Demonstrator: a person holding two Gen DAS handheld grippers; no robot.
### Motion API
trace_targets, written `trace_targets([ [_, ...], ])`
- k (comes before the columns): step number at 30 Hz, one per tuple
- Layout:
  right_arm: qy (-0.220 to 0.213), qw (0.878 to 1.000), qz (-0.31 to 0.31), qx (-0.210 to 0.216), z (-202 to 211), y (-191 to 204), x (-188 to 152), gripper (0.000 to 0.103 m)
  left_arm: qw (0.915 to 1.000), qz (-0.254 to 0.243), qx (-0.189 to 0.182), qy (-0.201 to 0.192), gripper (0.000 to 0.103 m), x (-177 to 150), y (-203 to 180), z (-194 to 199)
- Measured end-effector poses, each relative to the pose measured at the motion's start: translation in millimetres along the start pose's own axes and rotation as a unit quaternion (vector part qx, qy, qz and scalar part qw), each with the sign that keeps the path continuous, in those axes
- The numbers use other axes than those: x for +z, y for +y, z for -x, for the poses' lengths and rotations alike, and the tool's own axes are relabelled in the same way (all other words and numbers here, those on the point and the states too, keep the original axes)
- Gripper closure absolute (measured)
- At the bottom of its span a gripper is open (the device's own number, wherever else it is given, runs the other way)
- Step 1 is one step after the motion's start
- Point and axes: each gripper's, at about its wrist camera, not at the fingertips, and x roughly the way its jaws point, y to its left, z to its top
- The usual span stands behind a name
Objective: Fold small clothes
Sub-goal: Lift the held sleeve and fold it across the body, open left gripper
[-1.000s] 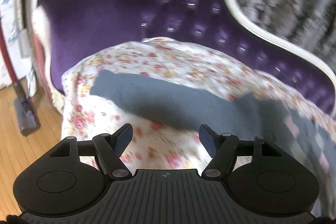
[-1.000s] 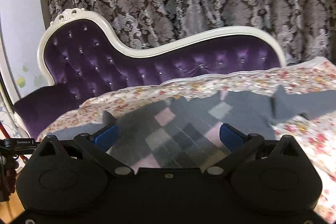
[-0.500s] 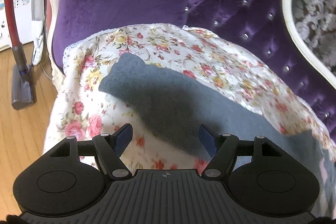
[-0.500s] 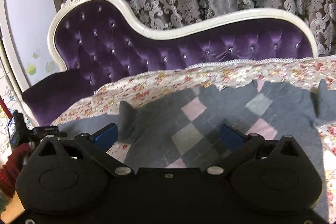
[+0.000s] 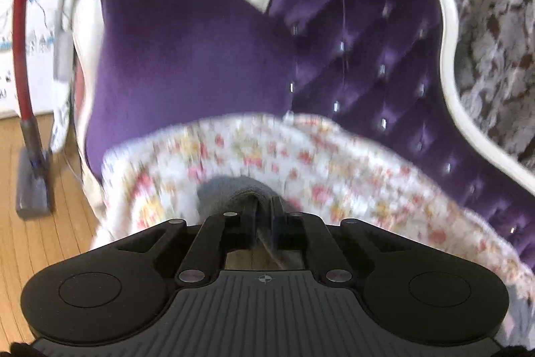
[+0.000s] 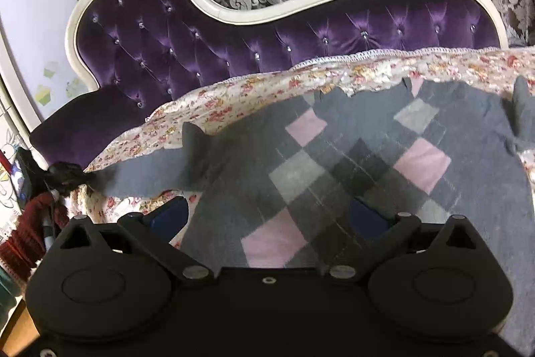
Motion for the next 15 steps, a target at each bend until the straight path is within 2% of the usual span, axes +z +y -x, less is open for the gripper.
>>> trace_targets([
  [5, 0.003, 1.000, -0.010, -0.005, 3.8, -6.1, -3.9, 0.001, 0.9990, -0.007, 0.000, -0.044, 0.096, 42.1, -5.6, 36.1],
  [9, 0.004, 1.000, -0.025, -0.002, 8.5, -12.0, -8.3, 0.001, 0.9966, -0.043, -0.028, -0.064, 0.096, 64.5, -36.7, 56.1],
  [12, 0.006, 0.999, -0.033, 0.001, 11.3, -17.1, -13.1, 0.001, 0.9920, -0.076, -0.064, -0.078, 0.096, 74.1, -76.0, 73.2],
  [15, 0.008, 0.999, -0.043, 0.004, 15.0, -22.6, -17.6, 0.001, 0.9837, -0.101, -0.117, -0.091, 0.096, 80.3, -125.4, 87.8],
])
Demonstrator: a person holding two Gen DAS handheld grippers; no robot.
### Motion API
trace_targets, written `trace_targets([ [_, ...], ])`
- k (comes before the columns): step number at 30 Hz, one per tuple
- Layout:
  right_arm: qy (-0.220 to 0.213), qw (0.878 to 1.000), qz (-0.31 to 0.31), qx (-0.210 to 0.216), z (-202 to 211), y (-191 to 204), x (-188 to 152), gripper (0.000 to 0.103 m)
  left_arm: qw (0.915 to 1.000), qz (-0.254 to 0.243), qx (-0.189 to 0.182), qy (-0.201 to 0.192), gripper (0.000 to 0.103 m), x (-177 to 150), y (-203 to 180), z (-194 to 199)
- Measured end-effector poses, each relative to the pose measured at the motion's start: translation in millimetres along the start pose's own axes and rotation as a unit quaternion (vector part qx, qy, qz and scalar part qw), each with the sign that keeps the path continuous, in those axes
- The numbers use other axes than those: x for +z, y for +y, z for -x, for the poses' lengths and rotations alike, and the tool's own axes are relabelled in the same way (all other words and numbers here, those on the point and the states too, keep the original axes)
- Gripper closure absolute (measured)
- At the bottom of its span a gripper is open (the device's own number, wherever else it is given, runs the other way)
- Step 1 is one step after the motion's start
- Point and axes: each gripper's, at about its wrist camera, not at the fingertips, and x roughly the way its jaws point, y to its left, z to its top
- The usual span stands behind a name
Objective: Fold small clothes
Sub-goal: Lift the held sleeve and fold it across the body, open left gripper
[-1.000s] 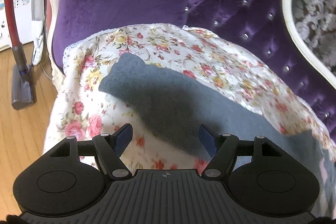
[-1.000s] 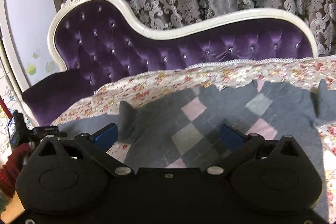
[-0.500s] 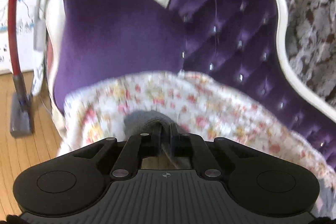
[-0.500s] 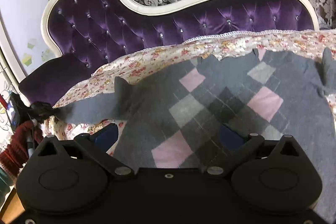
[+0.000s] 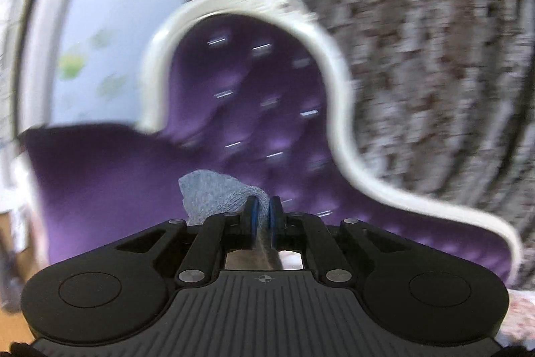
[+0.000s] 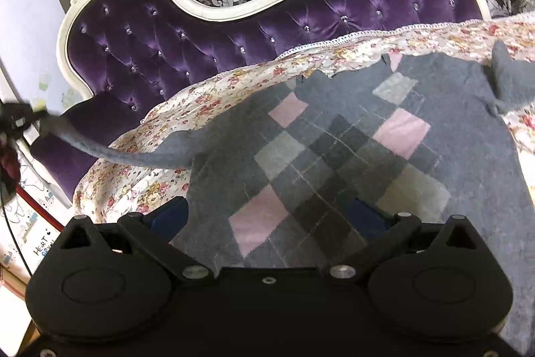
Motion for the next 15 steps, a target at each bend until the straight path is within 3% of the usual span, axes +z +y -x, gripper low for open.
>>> trace_targets([
  [4, -0.004, 1.000, -0.014, 0.002, 8.0, -10.2, -4.8, 0.001, 0.9964, -0.033, -0.078, -0.009, 0.096, 7.3, -70.9, -4.5],
  [8, -0.011, 0.999, -0.036, 0.000, 16.7, -25.4, -8.5, 0.001, 0.9855, -0.064, -0.157, -0.005, 0.096, -1.8, -151.4, -12.9],
  [15, -0.023, 0.997, -0.076, -0.010, 29.4, -54.5, -11.4, 0.001, 0.9572, -0.099, -0.267, 0.053, 0.096, -74.1, -274.6, -24.6],
])
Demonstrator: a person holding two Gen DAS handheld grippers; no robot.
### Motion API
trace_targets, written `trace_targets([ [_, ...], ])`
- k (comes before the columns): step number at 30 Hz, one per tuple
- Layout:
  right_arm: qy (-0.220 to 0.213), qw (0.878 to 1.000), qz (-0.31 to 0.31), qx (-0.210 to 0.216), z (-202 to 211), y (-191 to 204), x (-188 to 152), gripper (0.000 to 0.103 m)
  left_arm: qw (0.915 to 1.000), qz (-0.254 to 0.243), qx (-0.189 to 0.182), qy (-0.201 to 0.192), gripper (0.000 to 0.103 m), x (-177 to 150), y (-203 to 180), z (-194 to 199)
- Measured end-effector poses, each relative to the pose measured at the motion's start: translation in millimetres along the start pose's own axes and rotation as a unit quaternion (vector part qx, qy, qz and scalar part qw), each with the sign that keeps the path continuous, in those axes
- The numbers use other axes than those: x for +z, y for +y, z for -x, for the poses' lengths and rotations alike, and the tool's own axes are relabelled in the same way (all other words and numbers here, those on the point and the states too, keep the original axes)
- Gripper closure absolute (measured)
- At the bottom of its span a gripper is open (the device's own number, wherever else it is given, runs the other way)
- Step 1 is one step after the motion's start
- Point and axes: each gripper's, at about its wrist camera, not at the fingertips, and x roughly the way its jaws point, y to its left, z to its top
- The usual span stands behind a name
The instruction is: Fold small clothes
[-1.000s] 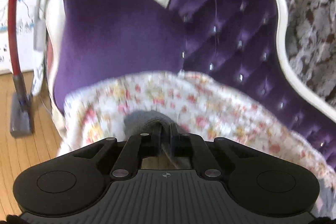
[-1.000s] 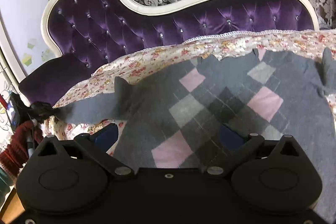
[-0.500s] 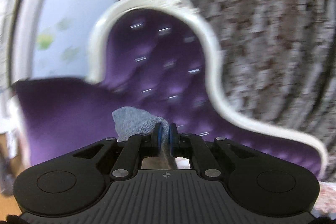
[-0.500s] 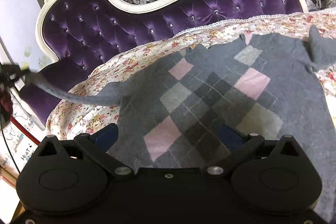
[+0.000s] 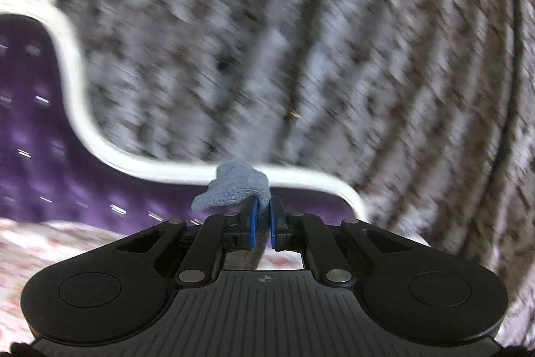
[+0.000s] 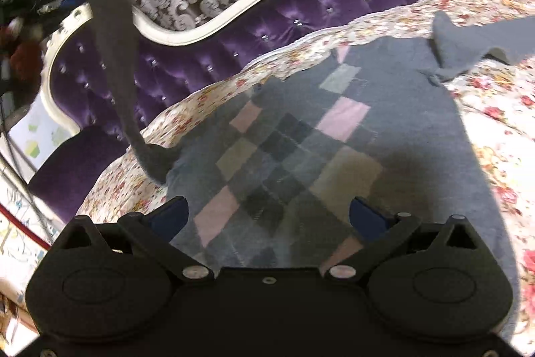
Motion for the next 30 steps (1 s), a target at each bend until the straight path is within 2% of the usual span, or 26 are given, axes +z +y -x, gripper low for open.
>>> trace_targets([
  [3, -0.007, 1.000, -0.011, -0.008, 5.3, -11.4, 2.4, 0.001, 0.9989, -0.009, -0.028, 0.036, 0.095, -32.9, -32.6, -31.8],
  [7, -0.013, 0.999, -0.028, -0.017, 10.8, -27.5, 5.9, 0.001, 0.9945, -0.034, -0.048, 0.087, 0.093, -73.6, -62.4, -59.4],
  [8, -0.014, 0.999, -0.032, -0.019, 11.7, -31.1, 6.5, 0.001, 0.9930, -0.042, -0.054, 0.096, 0.090, -80.9, -67.7, -62.0],
  [9, -0.015, 0.999, -0.036, -0.023, 12.7, -34.6, 7.1, 0.001, 0.9917, -0.048, -0.059, 0.104, 0.076, -87.4, -70.5, -63.0],
  [10, -0.015, 0.999, -0.037, -0.025, 13.4, -36.6, 7.1, 0.001, 0.9910, -0.052, -0.063, 0.107, 0.069, -90.7, -72.9, -62.0],
  [13, -0.016, 0.998, -0.040, -0.034, 15.1, -43.8, 8.2, 0.001, 0.9897, -0.066, -0.073, 0.103, 0.068, -94.0, -72.2, -50.2],
  [15, -0.015, 0.998, -0.041, -0.037, 15.6, -47.0, 9.8, 0.001, 0.9909, -0.072, -0.068, 0.091, 0.062, -93.0, -67.5, -43.0],
  [18, -0.018, 0.998, -0.036, -0.043, 14.8, -49.5, 15.5, 0.001, 0.9943, -0.063, -0.024, 0.083, 0.058, -96.0, -40.0, -31.1],
  [21, -0.024, 0.998, -0.024, -0.047, 11.3, -50.1, 24.8, 0.001, 0.9919, -0.063, 0.046, 0.100, 0.058, -112.1, -1.5, -28.8],
  [22, -0.026, 0.998, -0.019, -0.049, 9.5, -49.0, 28.3, 0.001, 0.9887, -0.063, 0.073, 0.115, 0.058, -121.4, 13.7, -31.3],
  [26, -0.030, 0.998, 0.007, -0.052, -5.2, -45.4, 41.3, 0.001, 0.9760, -0.038, 0.145, 0.158, 0.059, -155.0, 66.1, -40.0],
  [30, -0.038, 0.997, 0.038, -0.058, -23.3, -43.9, 58.1, 0.004, 0.9630, -0.034, 0.195, 0.183, 0.059, -179.3, 101.5, -44.0],
])
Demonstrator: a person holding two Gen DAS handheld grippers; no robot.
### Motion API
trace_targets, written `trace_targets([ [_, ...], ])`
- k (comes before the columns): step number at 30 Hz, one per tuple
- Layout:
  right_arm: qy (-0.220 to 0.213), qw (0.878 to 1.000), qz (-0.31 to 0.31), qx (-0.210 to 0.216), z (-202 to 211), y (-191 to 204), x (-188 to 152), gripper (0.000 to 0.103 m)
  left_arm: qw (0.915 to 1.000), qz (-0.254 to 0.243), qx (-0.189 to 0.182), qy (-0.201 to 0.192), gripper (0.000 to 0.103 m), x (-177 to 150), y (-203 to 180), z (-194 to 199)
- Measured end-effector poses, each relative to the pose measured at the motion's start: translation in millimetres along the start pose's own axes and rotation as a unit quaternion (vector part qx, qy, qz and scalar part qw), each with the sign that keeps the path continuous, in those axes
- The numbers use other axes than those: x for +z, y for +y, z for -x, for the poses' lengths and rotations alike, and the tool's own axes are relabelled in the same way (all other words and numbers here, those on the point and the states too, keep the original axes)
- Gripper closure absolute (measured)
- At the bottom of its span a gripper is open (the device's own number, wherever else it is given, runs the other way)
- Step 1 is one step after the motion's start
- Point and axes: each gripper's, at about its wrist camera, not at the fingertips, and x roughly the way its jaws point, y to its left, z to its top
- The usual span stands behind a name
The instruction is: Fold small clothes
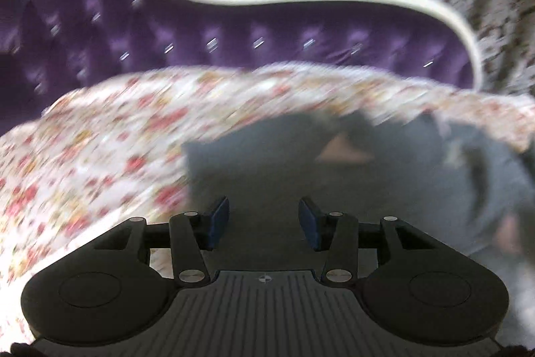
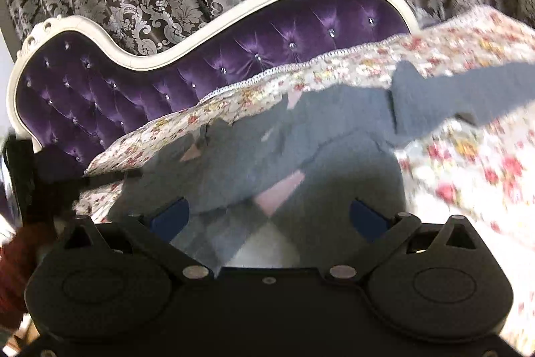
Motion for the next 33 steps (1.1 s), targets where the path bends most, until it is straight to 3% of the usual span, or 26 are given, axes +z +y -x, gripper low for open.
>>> trace_targets([
  [2, 0.001, 1.000, 0.011, 0.001, -11.0, -1.9, 6.9, 0.015, 0.9996, 0.005, 0.026, 0.007, 0.054, -9.2, 11.5, -7.2],
  [5, 0.005, 1.000, 0.019, 0.008, -28.5, -6.6, 17.0, 0.026, 0.9986, 0.051, 0.011, -0.002, 0.050, -16.6, 31.4, -4.3],
  [10, 0.006, 0.999, 0.042, -0.032, -61.3, -14.8, 30.5, 0.027, 0.9979, 0.060, 0.020, -0.011, 0.049, -20.7, 30.6, 2.1],
  [16, 0.007, 0.997, 0.027, -0.067, -95.2, -31.3, 45.4, 0.031, 0.9977, 0.061, 0.023, -0.019, 0.048, -25.0, 30.8, 2.0],
  [19, 0.019, 0.998, 0.005, -0.062, -111.4, -40.4, 50.5, 0.048, 0.9977, 0.060, 0.023, -0.018, 0.048, -25.3, 31.2, 0.0],
  [21, 0.029, 0.998, -0.012, -0.051, -119.5, -45.9, 51.2, 0.086, 0.9978, 0.061, 0.022, -0.017, 0.048, -24.9, 31.5, 0.0],
  [22, 0.033, 0.998, -0.018, -0.046, -120.8, -46.3, 51.0, 0.097, 0.9977, 0.061, 0.022, -0.016, 0.048, -25.1, 31.6, -0.1],
  [26, 0.001, 0.998, -0.004, -0.066, -94.7, -39.8, 50.5, 0.097, 0.9977, 0.061, 0.022, -0.017, 0.048, -25.3, 31.6, -0.3],
  [30, 0.008, 0.994, -0.008, -0.104, -78.5, -50.2, 49.4, 0.097, 0.9978, 0.059, 0.024, -0.016, 0.048, -25.0, 31.2, -0.4],
  [32, 0.009, 0.996, -0.011, -0.087, -77.1, -56.1, 48.6, 0.087, 0.9979, 0.058, 0.024, -0.015, 0.048, -24.6, 31.4, -0.6],
  [33, 0.008, 0.997, -0.015, -0.078, -77.9, -57.7, 48.8, 0.087, 0.9980, 0.058, 0.023, -0.014, 0.048, -24.4, 31.7, -0.9],
])
